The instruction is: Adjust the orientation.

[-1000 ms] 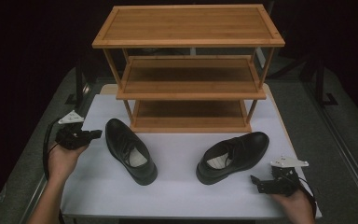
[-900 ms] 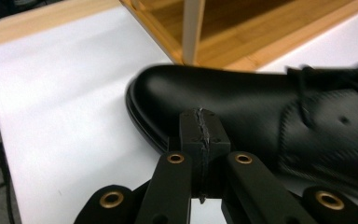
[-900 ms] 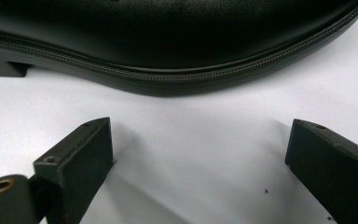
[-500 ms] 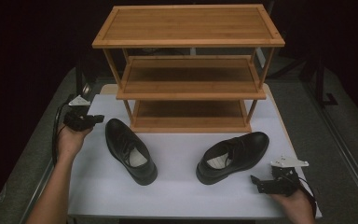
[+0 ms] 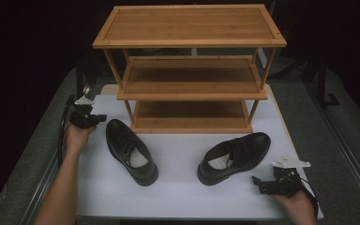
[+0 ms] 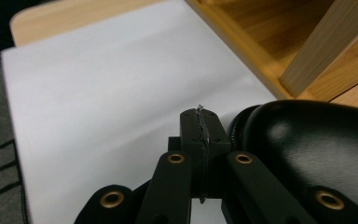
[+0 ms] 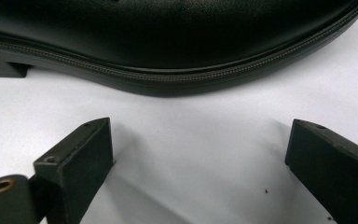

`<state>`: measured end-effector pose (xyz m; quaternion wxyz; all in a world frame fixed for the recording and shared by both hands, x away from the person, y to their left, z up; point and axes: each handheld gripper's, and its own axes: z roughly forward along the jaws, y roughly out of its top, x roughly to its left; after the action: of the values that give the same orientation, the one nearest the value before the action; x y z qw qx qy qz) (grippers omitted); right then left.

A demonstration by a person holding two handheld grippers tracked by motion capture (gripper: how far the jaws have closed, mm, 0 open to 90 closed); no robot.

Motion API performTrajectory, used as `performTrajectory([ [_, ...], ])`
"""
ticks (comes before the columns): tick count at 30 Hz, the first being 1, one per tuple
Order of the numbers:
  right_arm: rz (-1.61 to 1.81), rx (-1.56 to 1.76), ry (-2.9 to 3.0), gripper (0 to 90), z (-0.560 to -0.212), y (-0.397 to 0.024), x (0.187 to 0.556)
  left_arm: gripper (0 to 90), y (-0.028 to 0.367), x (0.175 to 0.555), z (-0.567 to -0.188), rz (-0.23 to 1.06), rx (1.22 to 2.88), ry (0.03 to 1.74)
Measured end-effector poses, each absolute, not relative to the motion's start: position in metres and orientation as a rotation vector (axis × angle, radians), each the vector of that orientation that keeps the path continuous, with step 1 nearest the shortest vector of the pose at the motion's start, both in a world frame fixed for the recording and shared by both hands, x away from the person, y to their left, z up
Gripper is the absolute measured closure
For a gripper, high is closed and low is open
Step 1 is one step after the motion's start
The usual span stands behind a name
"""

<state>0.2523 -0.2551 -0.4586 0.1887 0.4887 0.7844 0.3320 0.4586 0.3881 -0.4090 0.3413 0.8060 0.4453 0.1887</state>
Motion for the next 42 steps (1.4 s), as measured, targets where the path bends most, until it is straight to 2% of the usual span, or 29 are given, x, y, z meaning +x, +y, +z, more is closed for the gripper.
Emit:
performTrajectory([
  [4, 0.934, 1.375, 2.206, 6.8, -0.459, -0.255, 0.252, 90.0, 0.381, 0.461, -0.416, 0.453, 2.121, 1.14],
  [18, 0.933, 1.374, 2.206, 6.8, -0.459, -0.255, 0.252, 90.0, 0.369, 0.458, -0.418, 0.442, 2.145, 1.107],
  [27, 0.934, 1.374, 2.207, 6.8, -0.459, -0.255, 0.252, 90.0, 0.344, 0.444, -0.421, 0.406, 2.191, 1.009],
  [42, 0.932, 1.373, 2.207, 6.8, -0.459, -0.255, 0.252, 90.0, 0.321, 0.421, -0.425, 0.378, 2.174, 0.944],
])
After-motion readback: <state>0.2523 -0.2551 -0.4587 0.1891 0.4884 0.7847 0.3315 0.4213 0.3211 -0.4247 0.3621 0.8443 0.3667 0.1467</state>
